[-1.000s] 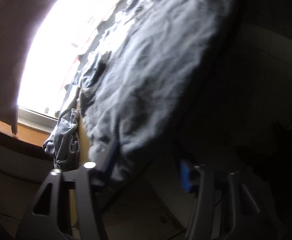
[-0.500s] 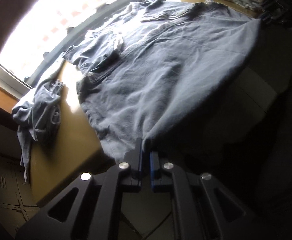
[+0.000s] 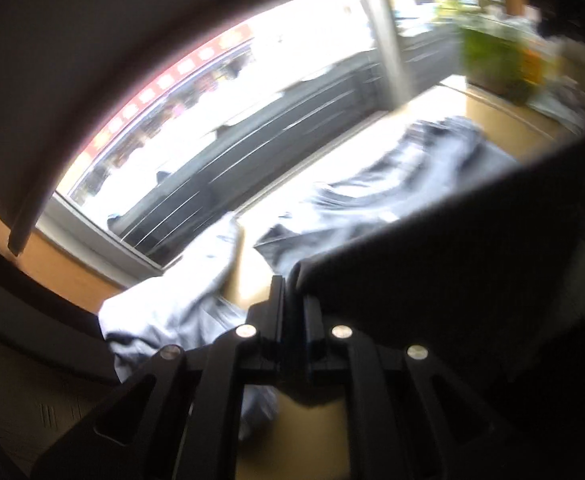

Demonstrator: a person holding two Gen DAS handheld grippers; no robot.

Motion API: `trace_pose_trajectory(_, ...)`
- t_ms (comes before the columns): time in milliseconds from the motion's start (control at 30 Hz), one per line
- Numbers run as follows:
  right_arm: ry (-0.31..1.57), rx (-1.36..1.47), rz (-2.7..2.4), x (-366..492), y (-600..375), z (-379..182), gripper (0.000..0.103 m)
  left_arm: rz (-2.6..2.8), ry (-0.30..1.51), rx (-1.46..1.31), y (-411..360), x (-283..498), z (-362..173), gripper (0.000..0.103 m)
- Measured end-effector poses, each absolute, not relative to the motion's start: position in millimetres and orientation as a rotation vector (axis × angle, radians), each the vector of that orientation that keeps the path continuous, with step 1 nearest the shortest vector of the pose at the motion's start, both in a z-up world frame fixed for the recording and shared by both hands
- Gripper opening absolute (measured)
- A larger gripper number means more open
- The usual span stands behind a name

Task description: Fold clothes

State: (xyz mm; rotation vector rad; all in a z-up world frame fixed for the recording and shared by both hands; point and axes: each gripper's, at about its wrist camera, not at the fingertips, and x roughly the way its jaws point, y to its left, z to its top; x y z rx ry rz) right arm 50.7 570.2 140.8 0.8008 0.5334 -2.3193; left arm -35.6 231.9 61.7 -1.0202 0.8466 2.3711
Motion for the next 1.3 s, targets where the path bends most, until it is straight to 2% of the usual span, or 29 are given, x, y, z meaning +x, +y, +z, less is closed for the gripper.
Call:
trace_pose_trajectory(67,0.499,0.854,-2.344,3.2,559.0,130.7,0.005,2.355,0.845,-1.090,242.2,-75.4,53.2,0.006)
trace_pose_trajectory(133,0.307,1.018,-2.225,-30.9,546.9,115.4,0.005,2.259,0.918,-1.104,256.0,-81.3,41.1,0.007)
trace_pose_trajectory(233,0.256,1.175,-2.035,-14.9,502.9,76.0,0.007,2.182,0.962,-1.081,255.7,-55.4,22.3,0.007)
trace_pose_trajectory(267,0.203,1.205,-1.961,1.4,489.1,58.7,0.018,2.178,0.957,-1.081,252.2,-49.7,17.7,0.007)
trace_pose_trajectory(300,0.153,1.241,-1.901,17.5,477.8,42.0,0.038,2.191,0.946,-1.080,248.6,-46.0,14.8,0.007)
trace_pose_trajectory(333,0.102,1.284,-1.871,31.4,471.1,27.4,0.048,2.184,0.928,-1.082,244.9,-43.1,12.7,0.007)
trace_pose_trajectory(367,0.042,1.314,-1.864,41.0,469.9,17.9,0.062,2.175,0.907,-1.088,241.1,-41.6,11.5,0.007)
trace_pose_trajectory(433,-0.088,1.340,-1.882,52.9,479.2,9.9,0.063,2.177,0.881,-1.101,233.6,-41.3,8.6,0.007)
trace_pose_trajectory(533,-0.142,1.354,-2.019,42.8,499.5,9.7,0.067,2.160,0.871,-1.111,225.2,-47.0,2.3,0.007)
trace_pose_trajectory(600,-0.244,1.401,-2.042,36.4,518.2,0.0,0.073,2.159,0.867,-1.100,221.1,-49.8,0.1,0.007)
trace_pose_trajectory(667,-0.348,1.446,-2.062,30.1,536.8,-9.6,0.074,2.145,0.864,-1.086,217.5,-50.4,-1.8,0.008)
trace_pose_trajectory(767,-0.500,1.515,-2.049,29.9,553.5,-26.4,0.074,2.135,0.864,-1.076,213.6,-49.9,-4.2,0.008)
trace_pose_trajectory(867,-0.529,1.557,-2.031,42.9,544.4,-36.7,0.074,2.111,0.857,-1.066,209.5,-48.3,-5.8,0.009)
trace_pose_trajectory(900,-0.533,1.557,-2.024,46.0,538.4,-39.1,0.056,2.108,0.845,-1.062,207.4,-48.0,-5.4,0.009)
trace_pose_trajectory(933,-0.539,1.547,-2.022,48.8,533.2,-39.4,0.028,2.109,0.833,-1.066,204.7,-47.5,-4.8,0.009)
trace_pose_trajectory(967,-0.546,1.524,-2.026,50.9,528.9,-37.0,0.008,2.115,0.820,-1.077,201.3,-47.0,-3.8,0.008)
trace_pose_trajectory(1133,-0.369,1.393,-2.083,84.9,519.2,2.8,0.008,2.095,0.777,-1.034,183.9,-20.4,26.4,0.008)
trace_pose_trajectory(1300,-0.235,1.302,-2.191,61.1,540.4,25.9,0.008,2.271,0.790,-1.000,198.1,-69.0,62.3,0.008)
